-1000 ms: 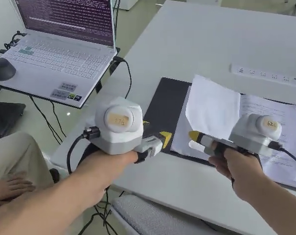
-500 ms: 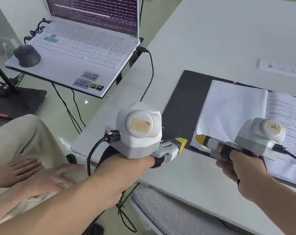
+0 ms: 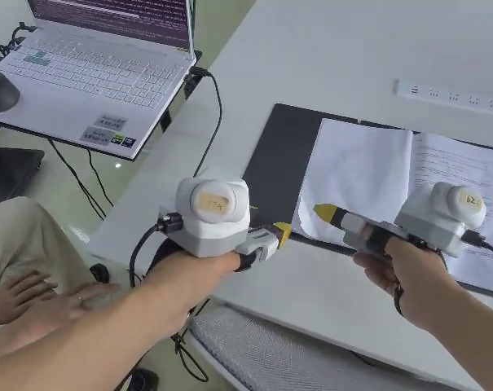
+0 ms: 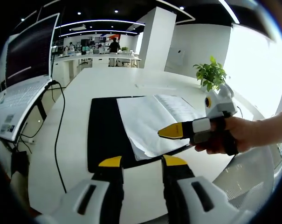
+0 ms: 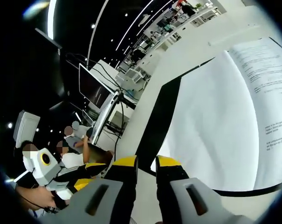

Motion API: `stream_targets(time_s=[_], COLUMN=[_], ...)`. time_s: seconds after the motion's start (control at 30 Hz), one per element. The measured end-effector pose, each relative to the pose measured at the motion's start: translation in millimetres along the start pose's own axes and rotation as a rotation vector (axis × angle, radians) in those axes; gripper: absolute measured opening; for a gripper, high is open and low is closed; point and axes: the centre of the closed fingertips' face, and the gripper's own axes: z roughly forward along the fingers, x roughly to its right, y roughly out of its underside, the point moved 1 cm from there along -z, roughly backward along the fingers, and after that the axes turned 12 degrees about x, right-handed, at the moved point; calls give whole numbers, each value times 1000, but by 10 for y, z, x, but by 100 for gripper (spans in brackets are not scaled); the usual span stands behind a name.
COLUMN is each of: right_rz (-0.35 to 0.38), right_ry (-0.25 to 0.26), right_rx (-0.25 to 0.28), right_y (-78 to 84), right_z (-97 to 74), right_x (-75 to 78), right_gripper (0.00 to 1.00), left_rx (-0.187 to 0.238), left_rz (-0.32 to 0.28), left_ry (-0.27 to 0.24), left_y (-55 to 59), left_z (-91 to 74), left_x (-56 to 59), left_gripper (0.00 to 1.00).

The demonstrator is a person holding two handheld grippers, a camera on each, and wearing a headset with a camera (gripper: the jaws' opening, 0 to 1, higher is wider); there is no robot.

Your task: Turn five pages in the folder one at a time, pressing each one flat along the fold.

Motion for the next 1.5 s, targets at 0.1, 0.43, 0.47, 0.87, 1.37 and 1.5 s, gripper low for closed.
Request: stream_targets(time_s=[0.1, 0.43, 0.47, 0.87, 1.37, 1.5], right_rz=[12, 51, 54, 126, 265, 316], right_ry=[10, 23, 15, -40, 46, 69], right_rx=[27, 46, 49, 9, 52, 69], right_y=[-147, -407, -425, -638, -1054, -1103], right_z=[-93, -326, -362, -426, -40, 37], right_x=[132, 488, 471, 532, 1237, 1348], right_gripper=[13, 13, 13, 8, 0, 0], left_rx=[4, 4, 6, -36, -19, -27], left_rz=[-4, 9, 9, -13, 0, 11], left_ry=[31, 83, 84, 25, -18, -17], left_y=[29, 167, 182, 491, 600, 603], left_z=[156, 619, 649, 912, 908, 912], left_x=[70, 223, 234, 180, 71, 68], left_gripper=[28, 20, 19, 9, 0, 0])
